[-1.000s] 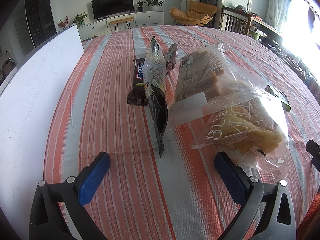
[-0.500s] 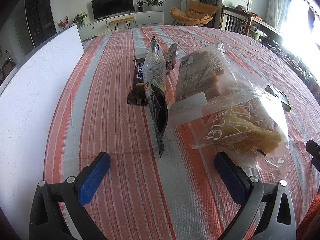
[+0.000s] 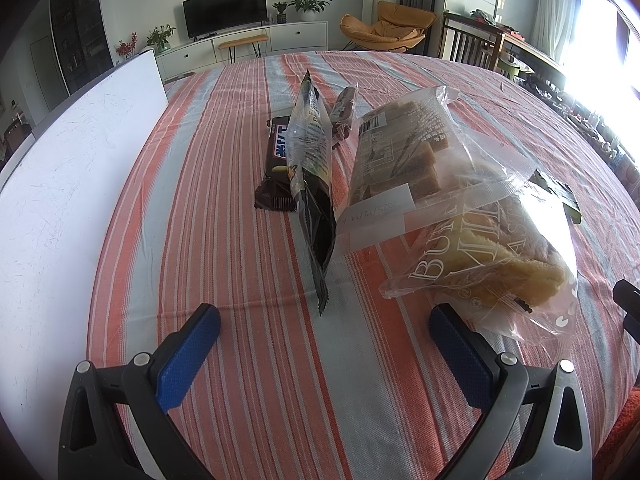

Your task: Organize snacks

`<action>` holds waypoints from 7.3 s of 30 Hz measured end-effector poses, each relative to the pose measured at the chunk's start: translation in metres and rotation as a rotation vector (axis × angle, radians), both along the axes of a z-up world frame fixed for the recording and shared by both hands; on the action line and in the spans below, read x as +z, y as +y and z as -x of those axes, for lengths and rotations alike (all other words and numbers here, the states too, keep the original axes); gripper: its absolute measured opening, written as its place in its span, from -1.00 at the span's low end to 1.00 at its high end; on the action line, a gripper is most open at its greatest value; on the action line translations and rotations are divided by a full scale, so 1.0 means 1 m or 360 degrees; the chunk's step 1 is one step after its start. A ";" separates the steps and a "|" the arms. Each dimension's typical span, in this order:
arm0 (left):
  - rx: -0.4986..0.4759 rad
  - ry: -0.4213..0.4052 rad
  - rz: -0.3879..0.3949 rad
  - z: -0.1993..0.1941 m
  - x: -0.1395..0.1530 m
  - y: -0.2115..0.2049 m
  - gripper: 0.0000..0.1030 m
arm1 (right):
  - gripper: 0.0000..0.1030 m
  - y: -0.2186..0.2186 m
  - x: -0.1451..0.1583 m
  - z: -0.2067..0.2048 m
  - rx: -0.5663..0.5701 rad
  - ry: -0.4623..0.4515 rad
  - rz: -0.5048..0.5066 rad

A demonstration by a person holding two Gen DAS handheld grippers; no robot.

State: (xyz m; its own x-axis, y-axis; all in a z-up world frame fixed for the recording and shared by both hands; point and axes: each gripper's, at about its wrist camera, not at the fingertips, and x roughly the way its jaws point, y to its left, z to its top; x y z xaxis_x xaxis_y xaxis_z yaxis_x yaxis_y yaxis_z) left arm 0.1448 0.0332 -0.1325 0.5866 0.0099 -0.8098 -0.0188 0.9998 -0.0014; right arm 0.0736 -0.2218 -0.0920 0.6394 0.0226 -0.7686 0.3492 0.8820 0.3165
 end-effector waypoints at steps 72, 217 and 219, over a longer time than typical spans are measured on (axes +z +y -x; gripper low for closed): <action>-0.0017 0.0234 0.0010 -0.100 0.034 0.032 -0.67 | 0.52 0.001 0.001 0.002 -0.0006 -0.0018 -0.0050; 0.0646 -0.0237 0.0318 0.114 0.096 0.277 0.78 | 0.41 0.279 0.103 0.000 0.1374 -0.0234 0.0003; 0.0571 -0.0267 0.0350 0.113 0.102 0.256 0.78 | 0.42 0.245 0.092 0.002 0.1230 -0.0291 0.0136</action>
